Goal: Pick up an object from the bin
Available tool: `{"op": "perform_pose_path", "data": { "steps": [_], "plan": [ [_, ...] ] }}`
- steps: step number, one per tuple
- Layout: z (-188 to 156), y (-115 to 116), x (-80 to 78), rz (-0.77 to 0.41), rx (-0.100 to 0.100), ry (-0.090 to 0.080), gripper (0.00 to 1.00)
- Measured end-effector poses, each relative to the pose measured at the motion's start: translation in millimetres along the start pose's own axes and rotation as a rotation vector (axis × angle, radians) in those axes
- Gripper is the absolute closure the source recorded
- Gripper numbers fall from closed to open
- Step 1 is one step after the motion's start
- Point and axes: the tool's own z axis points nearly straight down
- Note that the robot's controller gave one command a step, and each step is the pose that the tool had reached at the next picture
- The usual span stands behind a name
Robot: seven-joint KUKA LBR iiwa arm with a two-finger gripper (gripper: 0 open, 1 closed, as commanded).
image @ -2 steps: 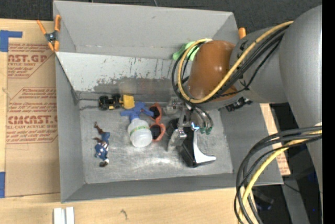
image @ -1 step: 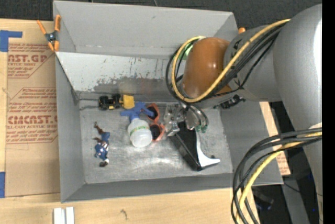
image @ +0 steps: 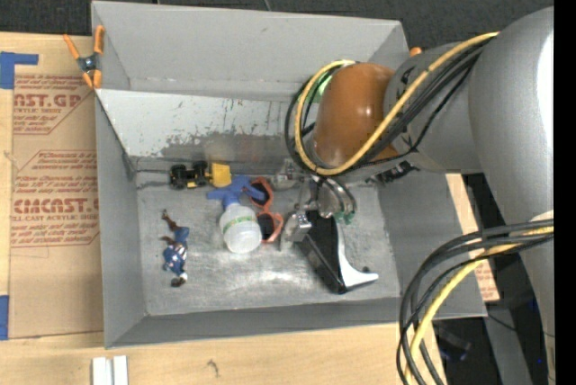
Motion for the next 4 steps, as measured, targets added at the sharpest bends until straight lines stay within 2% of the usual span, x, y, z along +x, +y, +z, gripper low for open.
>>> {"op": "perform_pose_path", "data": {
  "steps": [1,2,3,4],
  "plan": [
    [0,0,6.0,-0.003,0.0,0.033,1.0],
    [0,0,0.0,0.0,0.0,0.0,0.0],
    [0,0,0.3,0.0,0.0,0.001,0.0],
    [-32,9,62.8,-0.065,0.001,0.027,0.0]
  ]
}}
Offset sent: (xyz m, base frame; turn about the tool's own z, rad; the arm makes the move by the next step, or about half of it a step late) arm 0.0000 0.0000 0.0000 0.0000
